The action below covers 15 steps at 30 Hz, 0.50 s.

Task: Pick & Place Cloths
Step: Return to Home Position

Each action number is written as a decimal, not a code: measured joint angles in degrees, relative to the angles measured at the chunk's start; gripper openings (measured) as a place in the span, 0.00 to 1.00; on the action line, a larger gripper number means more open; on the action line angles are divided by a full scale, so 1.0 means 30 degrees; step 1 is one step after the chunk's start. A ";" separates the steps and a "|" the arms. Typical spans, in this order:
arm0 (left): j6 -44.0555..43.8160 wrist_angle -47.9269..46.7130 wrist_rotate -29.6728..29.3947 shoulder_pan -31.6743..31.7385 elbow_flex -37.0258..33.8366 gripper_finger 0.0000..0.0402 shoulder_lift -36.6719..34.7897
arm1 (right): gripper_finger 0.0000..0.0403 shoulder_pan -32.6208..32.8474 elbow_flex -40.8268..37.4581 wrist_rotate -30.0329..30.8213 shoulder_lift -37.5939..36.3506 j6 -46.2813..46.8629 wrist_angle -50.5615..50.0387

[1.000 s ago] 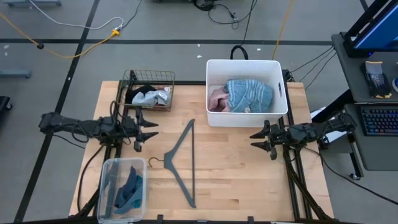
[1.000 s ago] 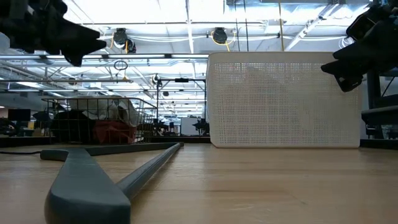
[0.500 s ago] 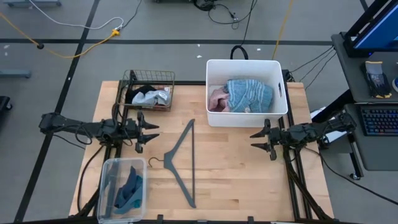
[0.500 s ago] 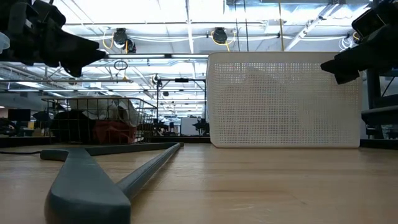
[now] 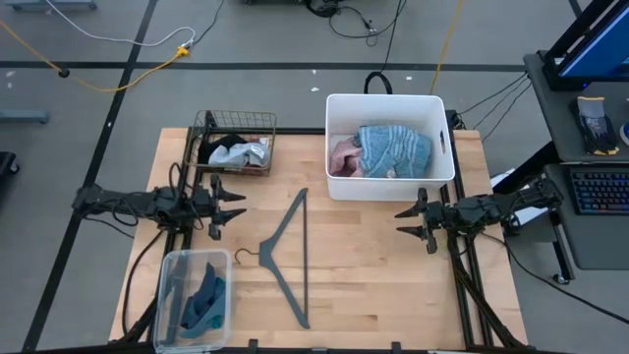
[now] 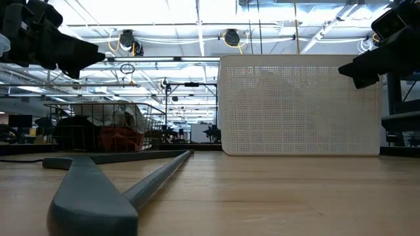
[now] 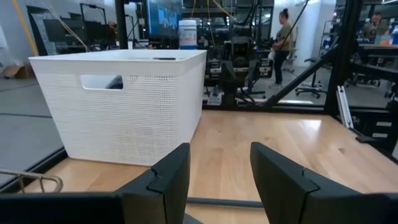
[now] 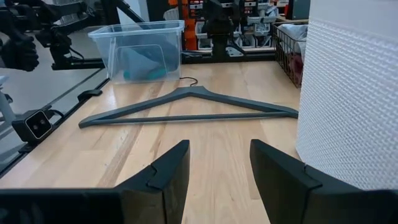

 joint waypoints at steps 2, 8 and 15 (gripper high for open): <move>0.0015 -0.0485 -0.0004 0.0000 0.0000 0.42 -0.0387 | 0.40 0.0000 0.0000 0.0000 -0.0001 -0.0053 0.0000; -0.0530 -0.0997 -0.0161 0.0000 0.0000 0.42 -0.0489 | 0.40 0.0000 0.0000 0.0000 0.0000 -0.0002 0.0000; -0.0954 -0.1327 -0.0230 0.0000 0.0000 0.42 -0.0489 | 0.40 0.0000 0.0000 -0.0007 0.0000 0.0013 0.0014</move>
